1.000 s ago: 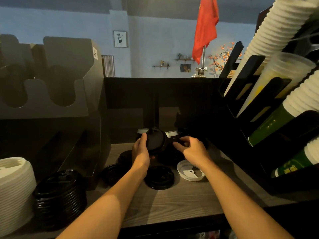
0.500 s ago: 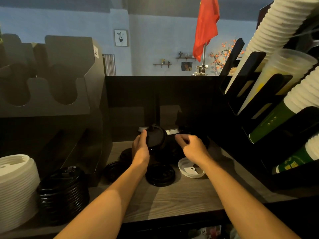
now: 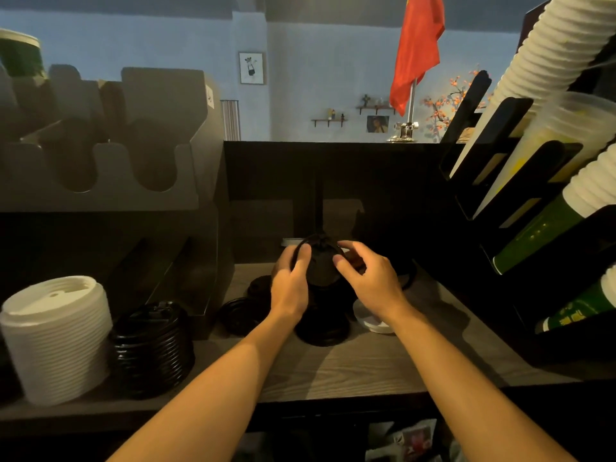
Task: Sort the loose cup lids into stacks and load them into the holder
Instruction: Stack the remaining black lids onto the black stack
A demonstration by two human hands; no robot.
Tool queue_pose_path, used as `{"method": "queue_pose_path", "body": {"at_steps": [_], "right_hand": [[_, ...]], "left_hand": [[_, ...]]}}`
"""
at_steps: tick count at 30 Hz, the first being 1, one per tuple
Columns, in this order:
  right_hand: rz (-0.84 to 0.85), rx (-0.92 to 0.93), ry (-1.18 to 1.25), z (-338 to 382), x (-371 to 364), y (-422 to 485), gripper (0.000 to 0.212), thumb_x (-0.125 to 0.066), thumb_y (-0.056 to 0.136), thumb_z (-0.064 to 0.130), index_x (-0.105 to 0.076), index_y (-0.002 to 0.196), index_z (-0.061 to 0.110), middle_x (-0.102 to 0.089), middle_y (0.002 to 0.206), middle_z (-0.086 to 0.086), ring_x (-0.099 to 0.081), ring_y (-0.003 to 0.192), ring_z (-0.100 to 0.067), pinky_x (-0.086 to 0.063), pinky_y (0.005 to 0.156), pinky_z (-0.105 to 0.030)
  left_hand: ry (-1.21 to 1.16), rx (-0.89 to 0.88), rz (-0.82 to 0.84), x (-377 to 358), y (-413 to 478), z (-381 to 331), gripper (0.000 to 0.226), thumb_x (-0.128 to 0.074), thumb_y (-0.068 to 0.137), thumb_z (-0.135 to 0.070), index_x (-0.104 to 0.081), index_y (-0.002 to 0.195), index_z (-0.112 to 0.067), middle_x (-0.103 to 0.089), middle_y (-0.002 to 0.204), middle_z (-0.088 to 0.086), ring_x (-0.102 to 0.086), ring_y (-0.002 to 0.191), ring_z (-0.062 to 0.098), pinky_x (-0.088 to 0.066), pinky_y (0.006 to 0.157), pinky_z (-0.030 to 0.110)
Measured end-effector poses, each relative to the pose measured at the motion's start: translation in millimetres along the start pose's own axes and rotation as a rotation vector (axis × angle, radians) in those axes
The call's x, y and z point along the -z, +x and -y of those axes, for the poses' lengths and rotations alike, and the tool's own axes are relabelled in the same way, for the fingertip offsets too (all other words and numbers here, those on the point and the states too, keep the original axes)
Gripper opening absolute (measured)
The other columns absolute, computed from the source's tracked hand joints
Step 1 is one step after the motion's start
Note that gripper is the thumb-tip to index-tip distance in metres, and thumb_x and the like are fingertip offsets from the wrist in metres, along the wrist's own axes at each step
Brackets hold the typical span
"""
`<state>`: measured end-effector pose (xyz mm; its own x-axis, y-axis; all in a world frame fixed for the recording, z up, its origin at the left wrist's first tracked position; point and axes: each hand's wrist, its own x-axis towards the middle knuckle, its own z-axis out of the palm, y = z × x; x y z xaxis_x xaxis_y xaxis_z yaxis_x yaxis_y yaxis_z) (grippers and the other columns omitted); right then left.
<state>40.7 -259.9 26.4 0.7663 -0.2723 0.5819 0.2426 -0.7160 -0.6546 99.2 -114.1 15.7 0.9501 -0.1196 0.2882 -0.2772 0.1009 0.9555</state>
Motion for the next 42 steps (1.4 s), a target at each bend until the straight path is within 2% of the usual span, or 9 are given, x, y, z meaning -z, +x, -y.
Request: {"method": "queue_pose_path", "body": {"at_steps": [4,8,12,15,19,27,32,35,42], "right_hand": [[-0.088,0.019,0.103,17,-6,-11,0.034,-0.062,0.096,0.038,-0.063,0.128,0.024,-0.069,0.111,0.010,-0.064,0.105,-0.005,-0.058,0.088,-0.034],[-0.105,0.044,0.115,33,-6,-25,0.038,-0.061,0.097,0.035,-0.061,0.132,0.020,-0.068,0.119,0.007,-0.062,0.110,-0.004,-0.056,0.091,-0.024],[-0.115,0.054,0.137,58,-9,-42,0.037,-0.059,0.099,0.032,-0.059,0.134,0.020,-0.062,0.118,0.014,-0.057,0.103,0.005,-0.046,0.082,-0.003],[-0.090,0.054,0.201,81,-13,-51,0.037,-0.061,0.098,0.033,-0.058,0.134,0.024,-0.059,0.107,0.024,-0.057,0.096,0.013,-0.049,0.079,-0.006],[-0.010,0.066,0.273,115,-19,-59,0.037,-0.060,0.098,0.035,-0.058,0.133,0.024,-0.062,0.111,0.015,-0.059,0.101,0.001,-0.047,0.074,-0.004],[0.043,0.129,0.392,177,-50,-75,0.028,-0.061,0.098,0.029,-0.062,0.126,0.026,-0.065,0.114,0.014,-0.061,0.107,-0.003,-0.052,0.084,-0.013],[0.043,0.183,0.433,214,-79,-90,0.028,-0.060,0.099,0.027,-0.062,0.127,0.023,-0.062,0.110,0.022,-0.059,0.104,0.005,-0.050,0.082,-0.008],[0.082,0.223,0.445,238,-100,-96,0.028,-0.059,0.099,0.026,-0.060,0.128,0.022,-0.060,0.109,0.023,-0.059,0.102,0.007,-0.050,0.079,-0.007],[0.120,0.374,0.346,288,-159,-105,0.038,-0.063,0.097,0.029,-0.057,0.133,0.018,-0.056,0.125,0.008,-0.053,0.113,0.001,-0.048,0.095,-0.016]], "left_hand": [[-0.028,-0.114,-0.043,1,-19,-15,0.032,-0.053,0.102,-0.047,-0.066,0.120,-0.024,-0.072,0.106,-0.006,-0.067,0.102,0.011,-0.052,0.101,0.046],[-0.081,-0.118,-0.058,11,-36,-22,0.043,-0.057,0.088,-0.063,-0.063,0.117,-0.033,-0.071,0.113,-0.005,-0.068,0.109,0.017,-0.053,0.101,0.051],[-0.052,-0.155,-0.047,29,-58,-38,0.033,-0.060,0.097,-0.046,-0.053,0.124,-0.030,-0.064,0.117,-0.007,-0.063,0.112,0.014,-0.053,0.102,0.047],[-0.038,-0.191,-0.068,50,-70,-47,0.032,-0.058,0.094,-0.050,-0.058,0.120,-0.032,-0.067,0.113,-0.008,-0.065,0.109,0.014,-0.054,0.099,0.050],[-0.023,-0.206,-0.087,83,-82,-60,0.040,-0.059,0.086,-0.060,-0.063,0.117,-0.034,-0.070,0.113,-0.007,-0.066,0.111,0.017,-0.054,0.099,0.053],[-0.021,-0.288,-0.115,149,-105,-80,0.019,-0.059,0.101,-0.034,-0.059,0.118,-0.027,-0.066,0.113,-0.005,-0.066,0.109,0.016,-0.058,0.095,0.044],[-0.024,-0.329,-0.197,195,-115,-88,0.021,-0.058,0.094,-0.048,-0.053,0.113,-0.043,-0.066,0.114,-0.006,-0.065,0.110,0.017,-0.057,0.094,0.042],[-0.023,-0.359,-0.254,224,-120,-92,0.017,-0.057,0.102,-0.033,-0.052,0.118,-0.032,-0.064,0.110,-0.004,-0.066,0.105,0.018,-0.058,0.083,0.030],[0.046,-0.380,-0.448,303,-124,-98,0.012,-0.057,0.103,-0.027,-0.057,0.114,-0.023,-0.066,0.105,-0.003,-0.067,0.099,0.013,-0.057,0.087,0.034]]}}
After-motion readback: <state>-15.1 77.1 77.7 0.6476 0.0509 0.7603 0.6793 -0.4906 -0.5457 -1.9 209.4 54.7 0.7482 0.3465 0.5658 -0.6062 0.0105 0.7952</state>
